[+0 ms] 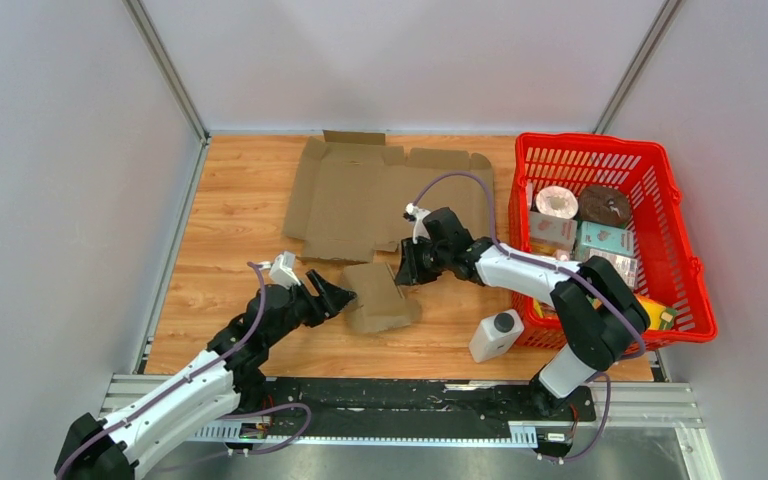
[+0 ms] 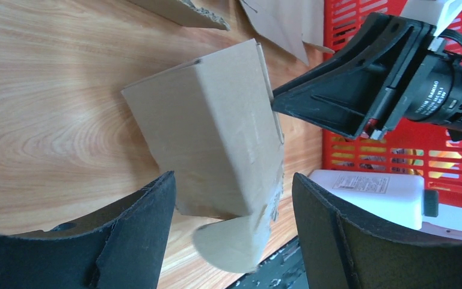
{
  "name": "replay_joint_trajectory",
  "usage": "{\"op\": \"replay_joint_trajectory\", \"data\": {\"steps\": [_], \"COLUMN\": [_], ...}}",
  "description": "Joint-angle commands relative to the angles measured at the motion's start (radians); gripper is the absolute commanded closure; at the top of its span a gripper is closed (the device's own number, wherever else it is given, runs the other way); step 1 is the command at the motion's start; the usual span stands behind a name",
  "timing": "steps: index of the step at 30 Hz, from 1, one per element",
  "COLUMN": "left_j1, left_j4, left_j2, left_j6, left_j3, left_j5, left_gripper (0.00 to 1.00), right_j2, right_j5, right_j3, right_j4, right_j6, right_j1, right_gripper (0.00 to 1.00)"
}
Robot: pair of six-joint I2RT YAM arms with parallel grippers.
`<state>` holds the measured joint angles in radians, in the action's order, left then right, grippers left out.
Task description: Fold the paper box
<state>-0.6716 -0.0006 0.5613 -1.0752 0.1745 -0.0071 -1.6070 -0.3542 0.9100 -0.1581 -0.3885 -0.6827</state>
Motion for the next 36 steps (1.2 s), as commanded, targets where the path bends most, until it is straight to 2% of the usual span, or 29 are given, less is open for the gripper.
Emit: {"op": "replay_joint_trajectory", "data": {"steps": [1, 3, 6, 11, 17, 25, 26, 28, 30, 32, 36], "left_j1": [0.007, 0.007, 0.007, 0.006, 0.006, 0.004, 0.004, -0.008, -0.006, 0.015, 0.047], "left_j4": [0.076, 0.065, 0.158, 0.197, 0.077, 0.188, 0.168, 0.007, -0.167, -0.197, -0.133], "left_j2": [0.025, 0.046, 0.089, 0.129, 0.046, 0.178, 0.173, 0.112, 0.031, -0.004, 0.063], "left_j6": [-0.032, -0.037, -0.058, -0.032, -0.003, -0.014, -0.005, 0.035, 0.05, 0.061, 0.075], "left_j3": [0.008, 0.017, 0.008, 0.045, 0.083, 0.085, 0.094, 0.117, 0.141, 0.132, 0.138], "left_j5": [0.025, 0.033, 0.053, 0.075, 0.013, 0.062, 0.047, 0.0, -0.106, -0.094, 0.002], "left_gripper": [0.21, 0.21, 0.21, 0.2, 0.2, 0.2, 0.2, 0.2, 0.2, 0.2, 0.19], "right_j2": [-0.01, -0.014, -0.022, -0.001, 0.015, 0.038, 0.06, 0.087, 0.131, 0.154, 0.101], "right_j5": [0.103, 0.11, 0.065, 0.061, 0.047, 0.04, 0.05, 0.093, 0.109, 0.068, -0.098], "right_j3": [-0.049, -0.049, -0.057, -0.06, -0.049, -0.051, -0.049, -0.033, -0.022, -0.008, 0.023], "right_j4": [-0.027, -0.027, -0.003, 0.014, 0.023, 0.01, -0.001, -0.056, -0.078, -0.084, 0.003], "right_j6": [0.013, 0.013, 0.01, 0.008, 0.007, 0.008, 0.013, 0.025, 0.024, 0.014, -0.023], "right_j1": [0.015, 0.02, 0.026, 0.023, 0.025, 0.023, 0.023, 0.023, 0.025, 0.025, 0.026], "right_gripper": [0.76, 0.76, 0.76, 0.75, 0.75, 0.75, 0.7, 0.56, 0.48, 0.4, 0.39]}}
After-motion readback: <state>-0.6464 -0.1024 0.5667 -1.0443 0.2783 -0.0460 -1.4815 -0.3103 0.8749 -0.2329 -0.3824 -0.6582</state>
